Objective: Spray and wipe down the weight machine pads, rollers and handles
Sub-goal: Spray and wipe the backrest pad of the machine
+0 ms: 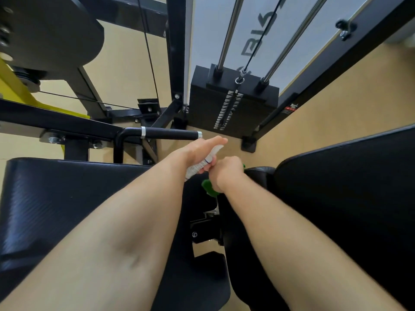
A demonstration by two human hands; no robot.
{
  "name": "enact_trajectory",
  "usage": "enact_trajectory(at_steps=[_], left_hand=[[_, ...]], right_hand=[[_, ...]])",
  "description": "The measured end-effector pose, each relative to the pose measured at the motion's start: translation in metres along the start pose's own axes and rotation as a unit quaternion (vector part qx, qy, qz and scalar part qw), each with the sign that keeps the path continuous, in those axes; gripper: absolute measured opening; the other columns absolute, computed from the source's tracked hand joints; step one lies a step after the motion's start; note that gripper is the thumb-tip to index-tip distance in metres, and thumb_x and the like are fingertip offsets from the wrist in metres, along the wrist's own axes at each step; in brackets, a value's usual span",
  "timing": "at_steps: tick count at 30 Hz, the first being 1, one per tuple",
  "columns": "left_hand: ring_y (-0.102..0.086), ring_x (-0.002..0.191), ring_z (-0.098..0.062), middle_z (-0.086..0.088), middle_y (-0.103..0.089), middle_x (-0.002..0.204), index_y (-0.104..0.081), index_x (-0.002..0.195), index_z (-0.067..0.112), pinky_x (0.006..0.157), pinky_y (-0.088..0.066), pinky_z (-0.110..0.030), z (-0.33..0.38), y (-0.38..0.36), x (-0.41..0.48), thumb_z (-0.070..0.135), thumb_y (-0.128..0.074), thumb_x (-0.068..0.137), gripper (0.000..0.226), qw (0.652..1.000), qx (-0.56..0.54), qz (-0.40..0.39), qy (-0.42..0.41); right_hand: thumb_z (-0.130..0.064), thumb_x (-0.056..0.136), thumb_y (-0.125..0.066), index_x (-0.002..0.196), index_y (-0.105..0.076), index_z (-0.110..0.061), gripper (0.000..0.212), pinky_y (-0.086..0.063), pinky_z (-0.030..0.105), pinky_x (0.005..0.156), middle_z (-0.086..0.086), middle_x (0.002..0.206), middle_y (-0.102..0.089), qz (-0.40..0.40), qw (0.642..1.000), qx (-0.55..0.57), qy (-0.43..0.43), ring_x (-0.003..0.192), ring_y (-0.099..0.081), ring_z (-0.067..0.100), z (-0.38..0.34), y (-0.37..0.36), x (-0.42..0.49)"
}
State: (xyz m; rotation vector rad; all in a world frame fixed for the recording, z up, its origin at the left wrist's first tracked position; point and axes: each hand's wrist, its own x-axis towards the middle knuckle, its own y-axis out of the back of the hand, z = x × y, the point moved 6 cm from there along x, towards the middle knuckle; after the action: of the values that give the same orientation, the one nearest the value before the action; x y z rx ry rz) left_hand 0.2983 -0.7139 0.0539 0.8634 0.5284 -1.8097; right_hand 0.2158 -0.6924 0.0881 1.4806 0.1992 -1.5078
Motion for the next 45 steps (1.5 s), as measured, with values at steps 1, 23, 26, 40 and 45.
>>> enact_trajectory(at_steps=[1,23,26,40,45], left_hand=[[-0.052,0.051,-0.016,-0.003,-0.056,0.057,-0.059,0.066,0.012,0.078,-0.049,-0.039,0.0,-0.001,0.001,0.075,-0.043,0.097,0.072,1.0,-0.012,-0.002,-0.005],[-0.05,0.047,-0.017,-0.005,-0.055,0.056,-0.058,0.057,0.014,0.074,-0.048,-0.039,-0.017,-0.001,0.002,0.069,-0.047,0.094,0.067,1.0,-0.005,-0.018,0.016],[-0.049,0.046,-0.016,-0.004,-0.054,0.056,-0.056,0.053,0.017,0.063,-0.045,-0.033,-0.015,-0.016,-0.005,0.067,-0.051,0.093,0.064,0.998,-0.009,-0.04,0.049],[-0.048,0.051,-0.019,-0.002,-0.054,0.051,-0.056,0.068,0.01,0.066,-0.044,-0.035,-0.031,-0.021,-0.006,0.057,-0.05,0.096,0.055,0.995,0.078,0.01,0.062],[-0.053,0.054,-0.02,-0.003,-0.057,0.058,-0.062,0.073,0.009,0.067,-0.048,-0.036,-0.037,-0.002,-0.01,0.071,-0.047,0.097,0.069,0.996,0.019,0.083,0.039]], right_hand=[[-0.03,0.099,-0.05,0.115,-0.061,-0.019,0.022,-0.042,0.037,0.079,0.003,0.121,-0.062,-0.004,1.0,0.022,-0.001,0.114,-0.058,0.027,0.011,0.005,-0.005],[-0.042,0.086,-0.076,0.121,-0.067,-0.017,0.044,-0.053,0.045,0.094,0.0,0.088,-0.058,-0.052,0.998,0.044,-0.009,0.096,-0.062,0.029,0.103,0.068,-0.045],[-0.039,0.091,-0.072,0.123,-0.069,-0.016,0.04,-0.052,0.04,0.09,0.004,0.103,-0.067,-0.004,0.994,0.088,-0.059,0.098,-0.065,0.028,0.154,0.091,-0.069],[-0.041,0.095,-0.063,0.124,-0.068,-0.017,0.038,-0.053,0.039,0.088,0.002,0.101,-0.065,0.076,0.987,0.137,-0.042,0.096,-0.064,0.026,0.131,0.08,-0.052],[-0.041,0.099,-0.05,0.126,-0.064,-0.02,0.037,-0.049,0.051,0.099,0.007,0.127,-0.063,0.002,0.998,0.062,-0.015,0.115,-0.06,0.034,0.046,0.012,-0.008]])
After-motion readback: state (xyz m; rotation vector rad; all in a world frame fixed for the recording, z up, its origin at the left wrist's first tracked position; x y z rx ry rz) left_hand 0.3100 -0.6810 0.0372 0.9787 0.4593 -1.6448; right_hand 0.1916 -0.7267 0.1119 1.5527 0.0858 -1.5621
